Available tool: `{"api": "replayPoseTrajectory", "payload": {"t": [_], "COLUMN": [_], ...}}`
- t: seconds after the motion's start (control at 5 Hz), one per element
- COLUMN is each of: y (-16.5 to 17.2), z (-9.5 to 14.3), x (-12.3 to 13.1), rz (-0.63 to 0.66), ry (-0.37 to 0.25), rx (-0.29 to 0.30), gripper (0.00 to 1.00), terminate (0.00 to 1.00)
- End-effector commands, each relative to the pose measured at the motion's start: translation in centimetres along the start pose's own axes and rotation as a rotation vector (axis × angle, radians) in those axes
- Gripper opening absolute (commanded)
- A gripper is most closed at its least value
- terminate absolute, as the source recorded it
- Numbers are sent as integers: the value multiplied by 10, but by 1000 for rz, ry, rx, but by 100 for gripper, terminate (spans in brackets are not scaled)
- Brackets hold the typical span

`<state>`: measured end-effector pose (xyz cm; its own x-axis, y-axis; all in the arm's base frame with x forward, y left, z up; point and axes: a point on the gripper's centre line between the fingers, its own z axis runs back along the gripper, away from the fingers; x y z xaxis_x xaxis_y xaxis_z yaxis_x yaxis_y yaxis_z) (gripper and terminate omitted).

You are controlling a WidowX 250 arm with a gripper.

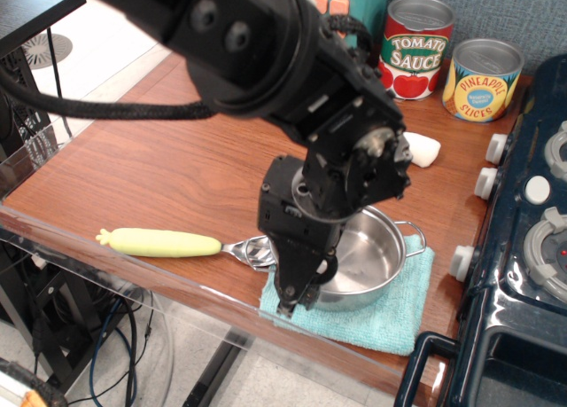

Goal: PICK UP THE VESSEL AND PUT ON THE WHITE TOWEL

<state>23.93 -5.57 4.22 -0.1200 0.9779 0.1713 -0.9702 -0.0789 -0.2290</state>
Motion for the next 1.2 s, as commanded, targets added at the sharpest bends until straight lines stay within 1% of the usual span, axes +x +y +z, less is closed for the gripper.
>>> {"api": "replayPoseTrajectory", "payload": {"t": [0.0,0.2,0.4,0.6,1.0], "y": [-14,-19,-22,-21,-21], "z": [35,54,72,69,69], "x": [29,43,61,68,68], "rz": [64,89,123,98,98], "ry": [50,75,114,99,99], "rx": [-69,-106,-122,-99,-99], "gripper": [100,100,100,100,100], "terminate": [0,0,0,0,0]}}
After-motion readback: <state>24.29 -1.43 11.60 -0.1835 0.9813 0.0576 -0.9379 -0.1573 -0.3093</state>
